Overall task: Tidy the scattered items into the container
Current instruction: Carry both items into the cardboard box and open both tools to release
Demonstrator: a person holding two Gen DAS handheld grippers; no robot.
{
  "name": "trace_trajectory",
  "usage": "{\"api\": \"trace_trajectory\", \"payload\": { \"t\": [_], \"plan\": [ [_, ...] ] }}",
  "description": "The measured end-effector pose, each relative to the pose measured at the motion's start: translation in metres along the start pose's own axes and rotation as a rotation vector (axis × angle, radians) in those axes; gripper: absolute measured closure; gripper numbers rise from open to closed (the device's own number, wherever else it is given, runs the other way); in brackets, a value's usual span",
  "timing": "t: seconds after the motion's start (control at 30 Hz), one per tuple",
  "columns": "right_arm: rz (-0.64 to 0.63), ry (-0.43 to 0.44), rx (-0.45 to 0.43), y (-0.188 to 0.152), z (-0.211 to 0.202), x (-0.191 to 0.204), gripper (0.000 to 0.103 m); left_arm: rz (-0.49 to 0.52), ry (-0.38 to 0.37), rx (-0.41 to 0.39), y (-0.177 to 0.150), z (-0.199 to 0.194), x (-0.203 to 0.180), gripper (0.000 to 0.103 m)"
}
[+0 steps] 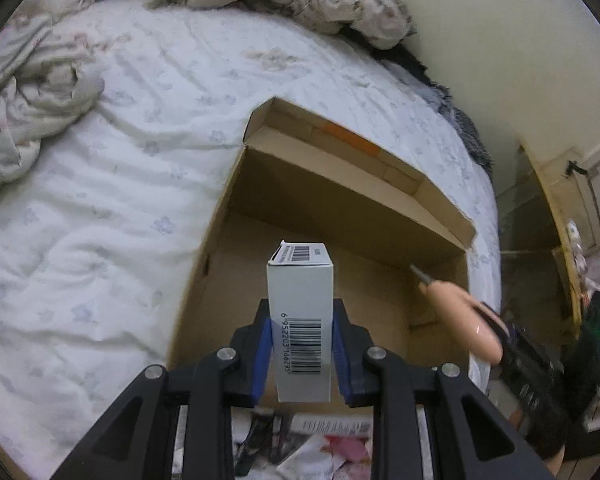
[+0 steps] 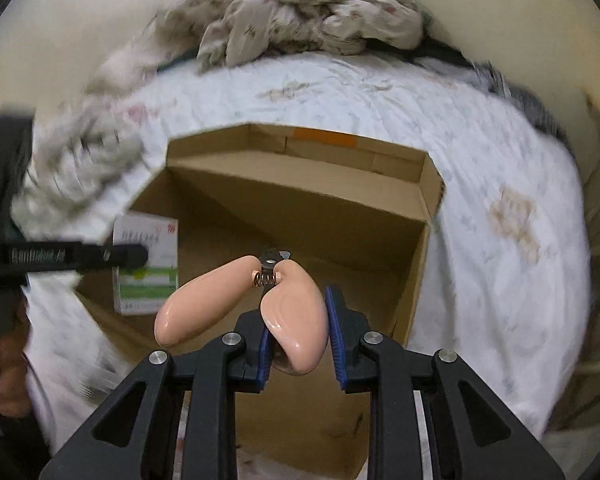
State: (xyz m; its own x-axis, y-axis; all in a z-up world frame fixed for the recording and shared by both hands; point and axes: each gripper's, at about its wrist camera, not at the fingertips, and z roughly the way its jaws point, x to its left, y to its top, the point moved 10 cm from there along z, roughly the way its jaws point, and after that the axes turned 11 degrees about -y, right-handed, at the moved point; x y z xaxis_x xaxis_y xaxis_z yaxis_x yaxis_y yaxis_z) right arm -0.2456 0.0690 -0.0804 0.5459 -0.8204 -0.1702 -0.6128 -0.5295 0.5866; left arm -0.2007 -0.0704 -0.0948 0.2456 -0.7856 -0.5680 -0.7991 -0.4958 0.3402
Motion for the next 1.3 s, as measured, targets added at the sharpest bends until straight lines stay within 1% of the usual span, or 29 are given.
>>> {"api": "trace_trajectory", "payload": {
  "t": [0.03,0.13,0.23,0.37,0.5,0.63,0.67,0.7,0.73,0.77,0.8,0.83,0.9,1.0,1.07,1.17,1.3],
  "plan": [
    [-0.037,-0.021,0.001,-0.002,0.003,0.005,0.077,-0.005,0.003,0.014,0.001,0.008,0.001,0.076],
    [-0.090,-0.050,0.033,-0.009,0.016,0.013,0.077,0.016,0.030,0.036,0.004,0.028,0.002,0.076],
    [-0.129,-0.089,0.065,-0.017,0.028,0.014,0.077,0.019,0.033,0.075,0.002,0.045,0.002,0.076],
    [-0.143,-0.101,0.110,-0.026,0.040,0.012,0.077,0.018,0.049,0.112,-0.003,0.063,0.005,0.076],
    [-0.157,-0.106,0.097,-0.026,0.044,0.016,0.077,0.003,0.085,0.122,-0.006,0.073,0.013,0.076],
    [-0.171,-0.105,0.131,-0.033,0.047,0.019,0.076,0.009,0.089,0.125,-0.007,0.076,0.015,0.075],
    [-0.174,-0.110,0.141,-0.034,0.047,0.018,0.075,0.014,0.092,0.126,-0.007,0.075,0.015,0.075],
    [-0.177,-0.118,0.149,-0.036,0.047,0.017,0.068,0.015,0.102,0.131,-0.008,0.075,0.016,0.074],
    [-0.181,-0.131,0.155,-0.037,0.046,0.015,0.060,0.016,0.115,0.138,-0.009,0.075,0.017,0.071],
    [-0.183,-0.141,0.155,-0.037,0.044,0.014,0.042,0.016,0.129,0.147,-0.009,0.074,0.019,0.059],
    [-0.184,-0.146,0.139,-0.035,0.041,0.012,0.032,0.016,0.144,0.156,-0.010,0.073,0.021,0.051],
    [-0.182,-0.144,0.117,-0.032,0.036,0.012,0.032,0.016,0.152,0.158,-0.009,0.072,0.021,0.040],
    [-0.171,-0.140,0.086,-0.026,0.025,0.009,0.032,0.014,0.134,0.157,-0.009,0.068,0.018,0.040],
    [-0.131,-0.130,0.052,-0.016,0.008,0.001,0.032,0.032,0.145,0.144,-0.009,0.056,0.014,0.039],
    [-0.085,-0.110,0.034,-0.009,-0.004,-0.005,0.032,0.047,0.161,0.119,-0.007,0.044,0.009,0.032],
    [-0.008,-0.075,0.010,-0.002,-0.024,-0.016,0.032,0.072,0.104,0.102,-0.004,0.026,-0.007,0.032],
    [0.049,-0.046,-0.012,-0.003,-0.054,-0.030,0.032,0.124,0.093,0.082,-0.006,0.002,-0.024,0.032]
  ]
}}
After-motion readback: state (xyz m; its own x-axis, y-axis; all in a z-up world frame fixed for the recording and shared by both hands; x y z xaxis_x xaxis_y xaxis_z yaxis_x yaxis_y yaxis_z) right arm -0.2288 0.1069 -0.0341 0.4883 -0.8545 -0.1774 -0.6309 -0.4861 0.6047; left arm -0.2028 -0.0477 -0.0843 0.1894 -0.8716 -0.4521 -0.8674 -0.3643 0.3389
